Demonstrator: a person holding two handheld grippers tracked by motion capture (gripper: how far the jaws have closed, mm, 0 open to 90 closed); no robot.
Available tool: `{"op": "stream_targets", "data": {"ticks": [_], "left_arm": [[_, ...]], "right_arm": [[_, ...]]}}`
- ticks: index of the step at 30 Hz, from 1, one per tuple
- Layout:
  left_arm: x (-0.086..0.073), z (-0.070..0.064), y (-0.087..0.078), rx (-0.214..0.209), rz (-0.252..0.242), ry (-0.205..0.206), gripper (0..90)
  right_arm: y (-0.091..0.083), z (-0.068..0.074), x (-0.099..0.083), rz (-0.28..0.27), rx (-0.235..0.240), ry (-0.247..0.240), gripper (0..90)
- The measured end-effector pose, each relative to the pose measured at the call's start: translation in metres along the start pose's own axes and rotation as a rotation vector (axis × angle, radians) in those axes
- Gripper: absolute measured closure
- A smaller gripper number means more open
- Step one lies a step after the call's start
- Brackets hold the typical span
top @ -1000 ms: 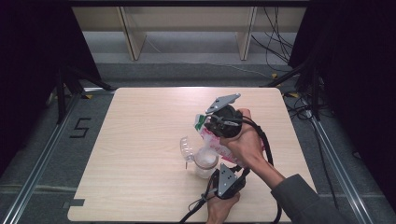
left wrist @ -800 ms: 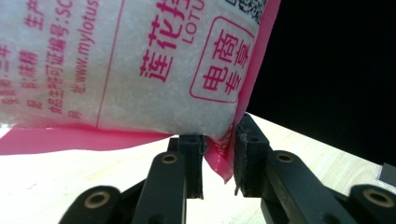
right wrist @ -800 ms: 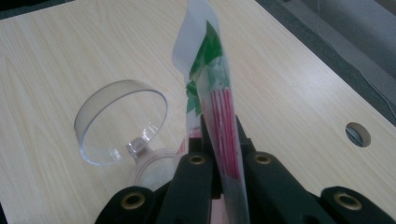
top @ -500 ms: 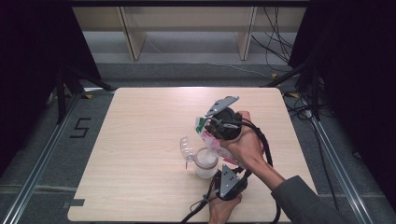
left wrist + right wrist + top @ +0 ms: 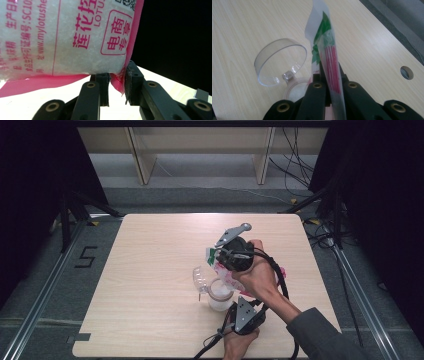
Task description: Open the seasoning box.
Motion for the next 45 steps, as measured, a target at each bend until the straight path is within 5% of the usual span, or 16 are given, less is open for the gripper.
{"op": "stream_targets", "data": {"ticks": [45], "left_arm": [[0.0058, -0.0005, -0.0019, -0.025, -0.012, -0.003, 75.9]], "right_arm": [[0.0107, 0.0047, 0.0063, 0.038, 0.016, -0.031, 90.0]]}}
Point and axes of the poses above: each handheld gripper's, and its own axes: y roughly forward along the jaws, x roughly out of its top, z roughly to its left, the point moved 4 cm from there along y, roughly forward along the jaws, and after that the axes turned 15 degrees about x, right-handed, at the moved point
